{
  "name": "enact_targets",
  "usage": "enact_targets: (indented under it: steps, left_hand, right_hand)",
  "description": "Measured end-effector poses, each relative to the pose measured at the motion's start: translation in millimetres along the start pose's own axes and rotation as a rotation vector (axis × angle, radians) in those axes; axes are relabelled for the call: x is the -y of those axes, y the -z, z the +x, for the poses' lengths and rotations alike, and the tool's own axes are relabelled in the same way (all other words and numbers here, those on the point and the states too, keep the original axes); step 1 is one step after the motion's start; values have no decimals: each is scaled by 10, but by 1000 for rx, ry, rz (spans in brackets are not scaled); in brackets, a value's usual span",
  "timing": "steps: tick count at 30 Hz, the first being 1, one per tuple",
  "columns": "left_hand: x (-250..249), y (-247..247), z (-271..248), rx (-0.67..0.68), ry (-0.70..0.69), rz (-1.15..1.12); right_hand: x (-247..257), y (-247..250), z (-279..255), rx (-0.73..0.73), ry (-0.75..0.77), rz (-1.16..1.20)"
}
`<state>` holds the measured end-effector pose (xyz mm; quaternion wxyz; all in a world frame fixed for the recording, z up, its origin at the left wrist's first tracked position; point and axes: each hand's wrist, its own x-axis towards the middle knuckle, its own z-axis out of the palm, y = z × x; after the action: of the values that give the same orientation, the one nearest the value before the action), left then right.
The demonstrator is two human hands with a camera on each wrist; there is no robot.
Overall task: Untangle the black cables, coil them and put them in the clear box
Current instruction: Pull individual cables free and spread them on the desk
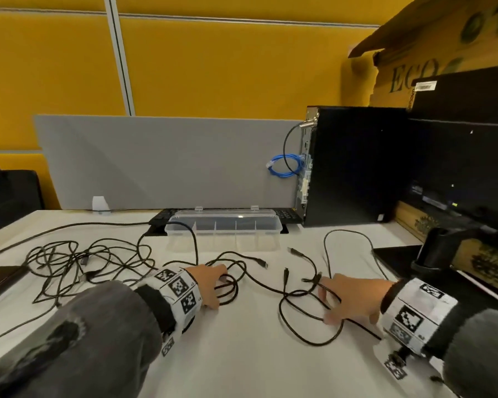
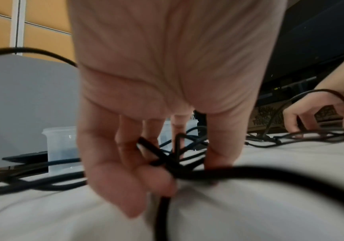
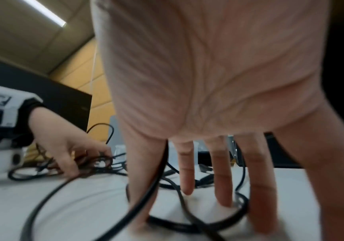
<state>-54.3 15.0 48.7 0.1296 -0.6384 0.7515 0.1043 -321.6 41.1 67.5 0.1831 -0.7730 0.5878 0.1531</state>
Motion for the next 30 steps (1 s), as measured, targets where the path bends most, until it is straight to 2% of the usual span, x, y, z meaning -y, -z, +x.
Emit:
enact_targets:
  steps: [4, 8, 10, 12, 14, 19, 21, 23, 24, 26, 28, 30]
  left_hand:
    - [-34, -52, 15, -41, 103, -21]
    - [77, -61, 5, -66, 195, -98]
    - [150, -80, -5, -79, 213, -116]
    - [195, -97, -21, -86, 208, -118]
    - [203, -102, -45, -91, 173, -101]
    - [73, -81, -141, -116, -61, -141]
    - [59, -75, -196, -46, -166, -224]
    - [95, 6, -294, 93, -260, -494]
    - [119, 83, -364, 113, -296, -648]
    - [180, 288, -524, -19, -353, -908]
    - [245, 484, -647, -156, -433, -1282]
    - [312, 603, -707, -141, -538, -1648]
  right_hand:
    - [-45, 36, -17, 91, -63, 55]
    - [-95, 118, -89, 156, -130, -193]
    - [-127, 242, -173, 104, -146, -231]
    - [-183, 457, -265, -58, -174, -3]
    - [-230, 731, -294, -315, -151, 226]
    - [10, 1395, -326, -1052, 155, 333]
    - [210, 1550, -291, -1224, 286, 460]
    - [434, 1569, -206, -1235, 459, 652]
    - [569, 1542, -178, -1221, 523, 721]
    - [866, 1448, -166, -1157, 655, 851]
    - [1169, 1316, -162, -1022, 798, 967]
    - [1444, 1162, -110, -852, 909, 1039]
